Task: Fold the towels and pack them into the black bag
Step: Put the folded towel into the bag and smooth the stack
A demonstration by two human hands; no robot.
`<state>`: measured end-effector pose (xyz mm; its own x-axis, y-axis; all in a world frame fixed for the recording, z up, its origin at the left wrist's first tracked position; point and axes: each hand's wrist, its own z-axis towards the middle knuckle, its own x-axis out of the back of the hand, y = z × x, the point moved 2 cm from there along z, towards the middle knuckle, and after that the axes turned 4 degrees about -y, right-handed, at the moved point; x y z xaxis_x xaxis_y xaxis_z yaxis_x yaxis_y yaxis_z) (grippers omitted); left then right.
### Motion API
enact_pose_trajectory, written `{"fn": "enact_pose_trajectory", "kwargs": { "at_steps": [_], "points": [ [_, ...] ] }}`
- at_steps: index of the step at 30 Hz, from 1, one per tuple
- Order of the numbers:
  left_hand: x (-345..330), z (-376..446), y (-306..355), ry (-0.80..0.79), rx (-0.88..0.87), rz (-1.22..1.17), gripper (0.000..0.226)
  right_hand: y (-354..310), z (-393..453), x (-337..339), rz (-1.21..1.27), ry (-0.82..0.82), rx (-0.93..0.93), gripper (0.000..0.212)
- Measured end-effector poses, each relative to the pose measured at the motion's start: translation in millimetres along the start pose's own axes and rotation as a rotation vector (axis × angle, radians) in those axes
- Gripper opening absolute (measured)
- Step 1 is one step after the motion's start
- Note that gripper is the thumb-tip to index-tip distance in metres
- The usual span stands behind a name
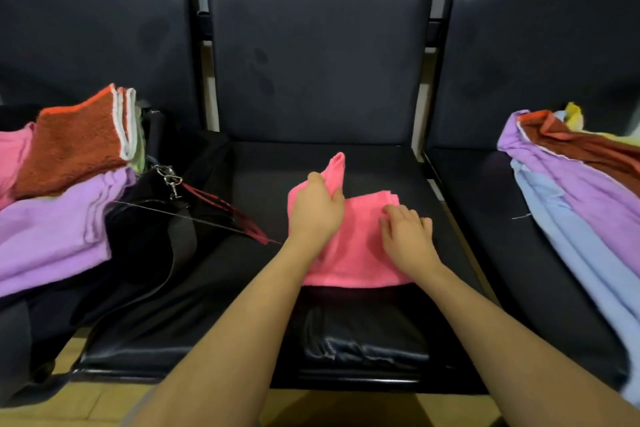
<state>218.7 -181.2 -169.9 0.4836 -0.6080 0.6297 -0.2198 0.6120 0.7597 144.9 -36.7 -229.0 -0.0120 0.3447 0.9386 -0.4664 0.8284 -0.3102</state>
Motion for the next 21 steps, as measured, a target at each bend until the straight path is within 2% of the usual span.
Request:
{"fn": "enact_pose_trajectory", "kwargs": {
  "at_steps": [2,3,6,7,9,11,13,15,18,21],
  "points": [
    [-14.9,-2.1,14.1,-0.013,-0.018,-0.086,0.027,8.1,-1.5,7.8,0.168,0.017,-0.031,0.031],
    [-25.3,-3.0,18.8,-0.070,-0.024,-0.112,0.027,11.9,-2.4,10.9,0.242,0.020,-0.063,0.034],
    [-61.0,-9.7,21.9,-0.476,0.047,-0.226,0.020,20.2,-4.0,15.1,0.314,0.021,-0.126,0.034],
    [-68.4,-11.7,19.7,-0.567,0.057,-0.221,0.022,21.5,-4.3,15.4,0.304,0.017,-0.136,0.032],
    [-68.7,-10.0,14.5,-0.533,0.001,-0.048,0.026,22.3,-3.3,15.8,0.249,0.014,-0.142,0.026],
    [-62.3,-4.7,4.0,-0.327,-0.012,0.135,0.028,22.0,-1.9,15.5,0.159,0.018,-0.157,0.023],
    [-55.6,-2.7,-8.7,-0.223,0.034,0.308,0.034,19.9,-1.7,15.5,0.069,0.038,-0.204,0.028],
    [-53.1,-4.7,-21.3,-0.248,0.109,0.503,0.041,16.2,-1.7,15.3,-0.049,0.056,-0.241,0.040],
    [-58.5,-9.1,-40.4,-0.326,0.155,0.650,0.050,11.7,-2.3,13.4,-0.201,0.058,-0.276,0.057],
    [-60.0,-11.0,-52.6,-0.341,0.171,0.757,0.059,8.2,-4.6,7.0,-0.318,0.021,-0.282,0.060]
  ]
}}
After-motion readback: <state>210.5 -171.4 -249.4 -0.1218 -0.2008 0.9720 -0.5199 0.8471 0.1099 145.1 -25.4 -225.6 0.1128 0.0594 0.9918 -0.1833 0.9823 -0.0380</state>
